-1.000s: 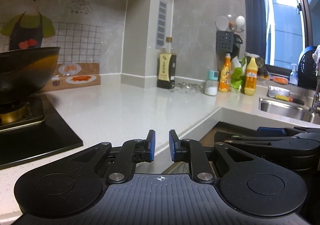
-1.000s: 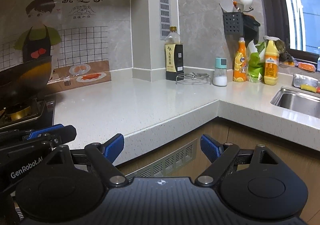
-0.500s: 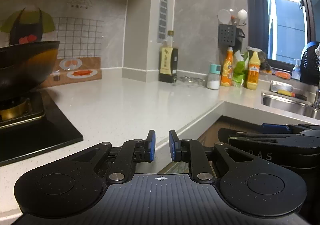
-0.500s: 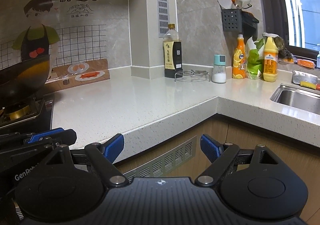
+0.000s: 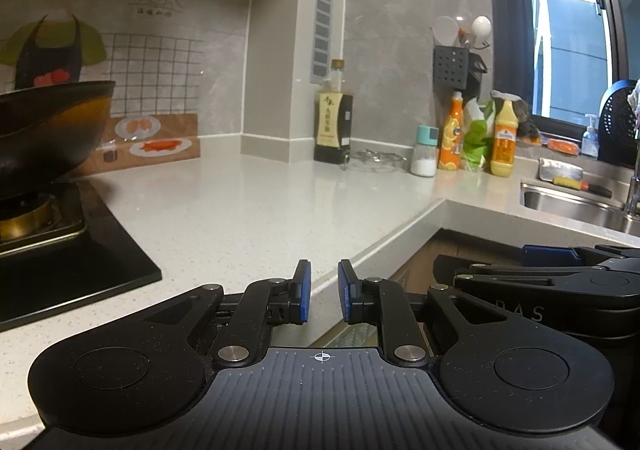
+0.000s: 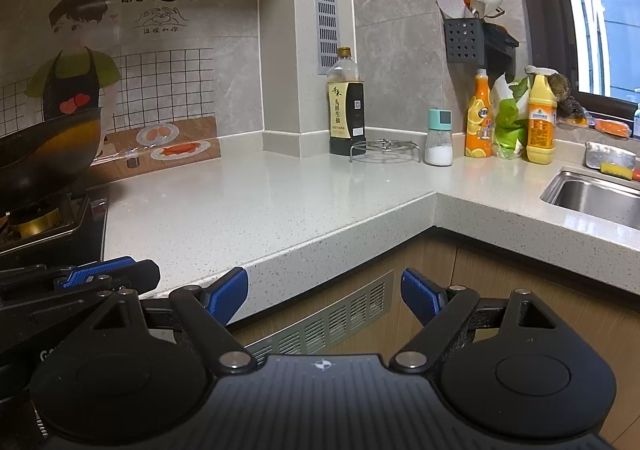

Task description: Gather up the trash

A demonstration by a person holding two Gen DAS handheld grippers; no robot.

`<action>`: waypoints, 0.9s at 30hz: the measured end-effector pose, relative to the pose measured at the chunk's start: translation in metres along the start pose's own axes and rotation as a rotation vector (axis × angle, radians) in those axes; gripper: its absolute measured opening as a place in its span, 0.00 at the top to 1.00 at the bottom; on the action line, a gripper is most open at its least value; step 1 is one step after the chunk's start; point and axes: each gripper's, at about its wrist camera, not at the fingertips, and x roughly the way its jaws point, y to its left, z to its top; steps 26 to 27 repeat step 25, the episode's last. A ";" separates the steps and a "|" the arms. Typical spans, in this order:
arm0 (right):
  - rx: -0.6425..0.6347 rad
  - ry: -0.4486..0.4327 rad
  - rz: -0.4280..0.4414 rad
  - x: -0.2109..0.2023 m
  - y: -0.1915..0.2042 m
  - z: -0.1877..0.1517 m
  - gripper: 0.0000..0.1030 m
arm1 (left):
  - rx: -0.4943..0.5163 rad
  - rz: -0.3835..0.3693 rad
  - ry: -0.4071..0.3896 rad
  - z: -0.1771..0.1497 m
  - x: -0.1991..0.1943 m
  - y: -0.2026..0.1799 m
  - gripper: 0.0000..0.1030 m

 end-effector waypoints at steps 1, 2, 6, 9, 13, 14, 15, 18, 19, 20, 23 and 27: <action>-0.001 0.000 0.001 0.000 0.000 0.000 0.18 | 0.001 0.000 0.000 0.000 0.000 0.000 0.82; -0.001 -0.001 0.002 0.000 0.000 0.000 0.18 | 0.001 0.001 0.000 0.000 0.000 0.000 0.82; -0.006 -0.002 0.002 0.000 0.000 -0.002 0.18 | 0.002 0.002 0.000 0.000 0.001 0.000 0.82; -0.005 -0.001 0.002 0.000 -0.001 -0.002 0.18 | 0.001 0.003 0.001 0.000 0.000 0.000 0.82; -0.003 0.000 0.002 0.000 -0.002 -0.003 0.18 | -0.005 0.005 -0.004 -0.001 0.001 0.000 0.82; -0.003 0.000 0.002 0.000 -0.002 -0.003 0.18 | -0.003 0.008 -0.014 -0.001 0.000 0.000 0.82; -0.004 0.000 0.002 0.000 -0.002 -0.003 0.18 | 0.000 0.012 -0.025 -0.002 0.000 0.000 0.82; -0.002 0.003 0.009 0.002 -0.003 -0.002 0.18 | 0.002 0.015 -0.049 -0.003 -0.002 0.000 0.82; -0.001 0.003 0.016 0.004 -0.003 -0.001 0.18 | -0.001 0.016 -0.054 -0.003 -0.002 0.001 0.82; -0.002 0.004 0.021 0.007 -0.004 -0.001 0.18 | -0.004 0.018 -0.059 -0.003 -0.002 0.001 0.82; -0.012 0.013 0.039 0.021 -0.006 0.001 0.18 | -0.028 0.025 -0.060 0.002 0.005 0.005 0.82; -0.029 0.026 0.070 0.033 -0.010 0.007 0.18 | -0.047 0.032 -0.041 0.010 0.015 0.010 0.82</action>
